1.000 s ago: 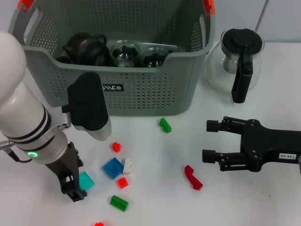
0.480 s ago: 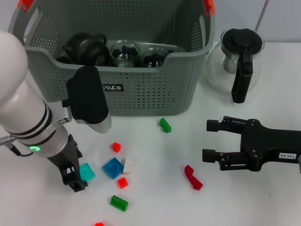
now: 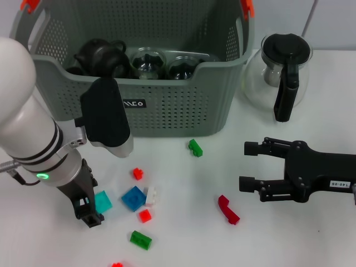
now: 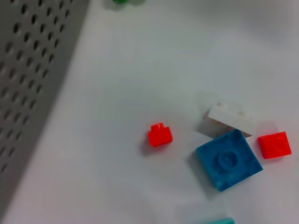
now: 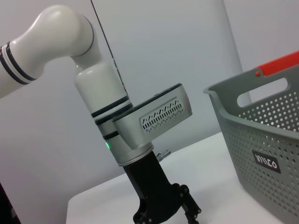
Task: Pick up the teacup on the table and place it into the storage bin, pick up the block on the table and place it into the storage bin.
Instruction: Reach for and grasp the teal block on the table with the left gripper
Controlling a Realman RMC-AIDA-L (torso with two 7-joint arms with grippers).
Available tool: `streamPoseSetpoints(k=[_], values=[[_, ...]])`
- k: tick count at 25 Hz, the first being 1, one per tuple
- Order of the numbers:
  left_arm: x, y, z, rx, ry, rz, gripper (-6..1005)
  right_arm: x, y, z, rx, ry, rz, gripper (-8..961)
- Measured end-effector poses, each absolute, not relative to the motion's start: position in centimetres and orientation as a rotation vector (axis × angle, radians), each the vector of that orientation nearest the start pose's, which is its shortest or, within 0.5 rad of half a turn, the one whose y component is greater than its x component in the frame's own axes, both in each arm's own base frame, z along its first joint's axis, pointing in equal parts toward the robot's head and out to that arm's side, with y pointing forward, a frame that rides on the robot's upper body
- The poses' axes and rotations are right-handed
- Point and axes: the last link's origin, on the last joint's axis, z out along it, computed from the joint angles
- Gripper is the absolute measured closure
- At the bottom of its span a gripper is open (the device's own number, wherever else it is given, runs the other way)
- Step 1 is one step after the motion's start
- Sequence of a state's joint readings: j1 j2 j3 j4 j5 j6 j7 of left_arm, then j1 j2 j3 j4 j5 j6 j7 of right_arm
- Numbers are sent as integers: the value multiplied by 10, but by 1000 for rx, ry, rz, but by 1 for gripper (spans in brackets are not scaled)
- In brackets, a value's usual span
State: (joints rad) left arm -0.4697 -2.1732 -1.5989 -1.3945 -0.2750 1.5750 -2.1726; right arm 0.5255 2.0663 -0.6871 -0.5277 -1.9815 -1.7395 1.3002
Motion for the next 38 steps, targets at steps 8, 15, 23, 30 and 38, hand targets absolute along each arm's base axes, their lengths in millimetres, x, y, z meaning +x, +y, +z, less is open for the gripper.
streamPoseSetpoints(k=[8,15,23,30,38], values=[[-217,315,-31,-2700,-411,942,238,254,296,-13,-2870,612,923,12],[-217,319,-27,-2657,-446,935,239,255,296,-13,-2870,611,921,12],[-215,316,-32,-2676,-422,944,240,255,295,-14,-2875,614,920,13],[-214,315,-36,-2682,-405,955,241,256,294,-15,-2873,623,922,13],[-218,315,-37,-2677,-418,967,242,257,293,-15,-2872,625,921,13]])
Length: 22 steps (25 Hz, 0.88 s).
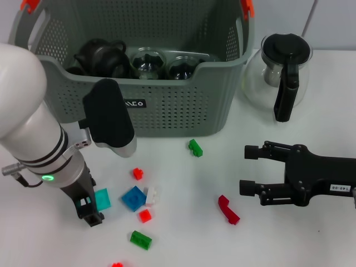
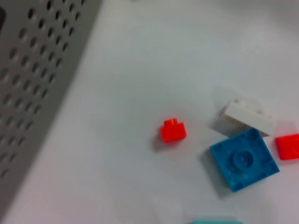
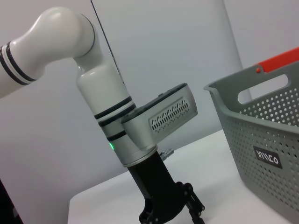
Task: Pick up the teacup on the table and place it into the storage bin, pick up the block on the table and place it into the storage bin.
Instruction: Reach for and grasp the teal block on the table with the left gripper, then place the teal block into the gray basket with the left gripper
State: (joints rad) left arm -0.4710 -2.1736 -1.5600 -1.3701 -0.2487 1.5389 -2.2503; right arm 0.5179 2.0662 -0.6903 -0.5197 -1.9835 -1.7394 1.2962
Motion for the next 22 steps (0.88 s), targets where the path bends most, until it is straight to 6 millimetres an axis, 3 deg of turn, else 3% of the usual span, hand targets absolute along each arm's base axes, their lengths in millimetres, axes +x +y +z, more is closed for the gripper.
streamPoseSetpoints(k=[8,14,16,22], values=[[-217,320,-36,-2658,-438,939,243,257,293,-15,-2873,625,925,12],[-217,322,-37,-2655,-446,954,350,257,293,-15,-2872,626,926,12],[-216,322,-36,-2655,-446,955,545,257,293,-15,-2871,626,926,12],[-212,323,-34,-2654,-437,937,598,257,294,-14,-2869,625,923,12]])
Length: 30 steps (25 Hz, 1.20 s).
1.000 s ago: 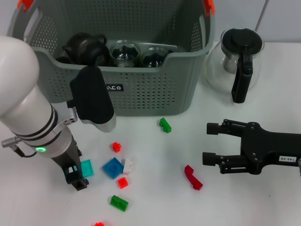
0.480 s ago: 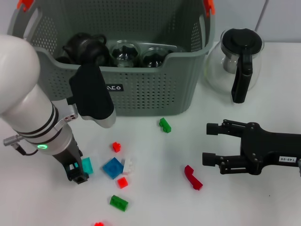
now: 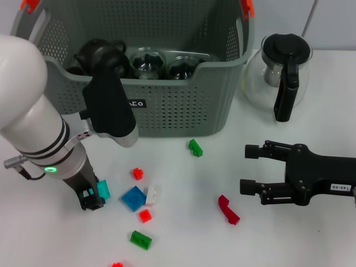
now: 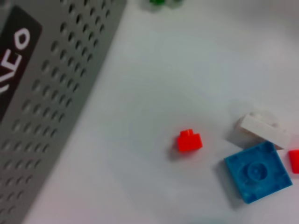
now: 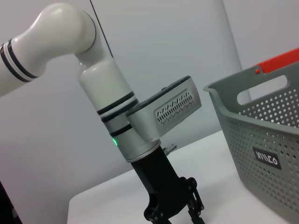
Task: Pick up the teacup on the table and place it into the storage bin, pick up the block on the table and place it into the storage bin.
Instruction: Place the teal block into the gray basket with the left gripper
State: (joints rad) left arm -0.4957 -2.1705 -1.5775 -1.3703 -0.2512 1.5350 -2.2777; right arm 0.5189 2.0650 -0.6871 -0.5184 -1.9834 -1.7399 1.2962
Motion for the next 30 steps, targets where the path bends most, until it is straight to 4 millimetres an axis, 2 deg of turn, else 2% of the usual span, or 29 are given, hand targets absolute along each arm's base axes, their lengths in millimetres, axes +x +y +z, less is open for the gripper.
streamPoseSetpoints(k=[4,6,10,14,16,17,19,21,22,25,30], values=[[-204,322,-28,-2670,-429,900,584,257,294,-14,-2869,624,923,12],[-196,321,-20,-2706,-429,819,577,257,294,-14,-2869,623,922,12],[-178,323,19,-2835,-477,452,563,257,294,-14,-2868,623,922,12],[-167,328,73,-2912,-482,-44,549,257,294,-13,-2868,624,922,13],[-165,332,91,-2888,-473,-221,542,257,294,-13,-2868,623,923,13],[-163,337,102,-2847,-464,-349,539,257,294,-13,-2868,623,925,13],[-159,349,115,-2748,-480,-485,532,257,294,-13,-2870,621,927,13],[-152,362,120,-2662,-506,-541,525,257,294,-13,-2870,620,928,13],[-143,376,118,-2603,-524,-544,521,257,294,-13,-2870,619,928,13],[-131,394,111,-2534,-551,-516,511,256,294,-13,-2869,618,929,12],[-109,439,78,-2411,-655,-335,494,256,295,-13,-2866,617,927,12]])
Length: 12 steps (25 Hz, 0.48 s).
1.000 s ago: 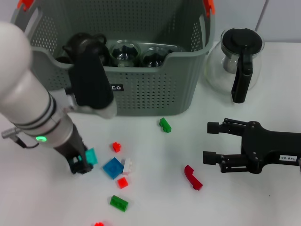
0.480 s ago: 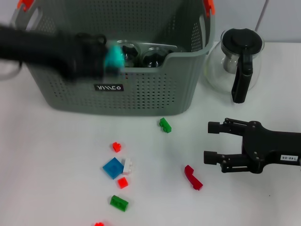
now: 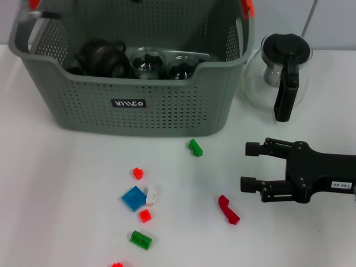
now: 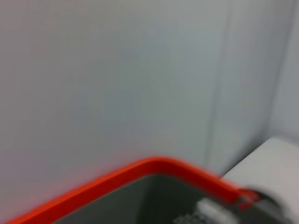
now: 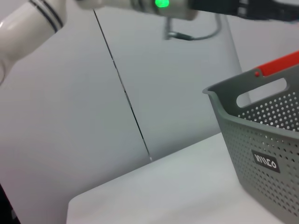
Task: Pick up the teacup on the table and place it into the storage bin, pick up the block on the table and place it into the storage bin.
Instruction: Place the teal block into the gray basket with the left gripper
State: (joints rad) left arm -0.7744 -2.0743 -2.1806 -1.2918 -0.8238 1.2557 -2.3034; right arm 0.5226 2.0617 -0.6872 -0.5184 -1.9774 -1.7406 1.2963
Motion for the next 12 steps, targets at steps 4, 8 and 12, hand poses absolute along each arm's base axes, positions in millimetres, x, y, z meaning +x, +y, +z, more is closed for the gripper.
streamPoseSetpoints(k=[4,8,12], values=[[-108,467,46,-2367,-692,-88,480,255,296,-13,-2868,613,928,13],[-118,481,15,-2363,-701,123,466,254,297,-13,-2869,610,929,13],[-125,483,0,-2362,-681,245,452,254,296,-13,-2869,611,930,13]])
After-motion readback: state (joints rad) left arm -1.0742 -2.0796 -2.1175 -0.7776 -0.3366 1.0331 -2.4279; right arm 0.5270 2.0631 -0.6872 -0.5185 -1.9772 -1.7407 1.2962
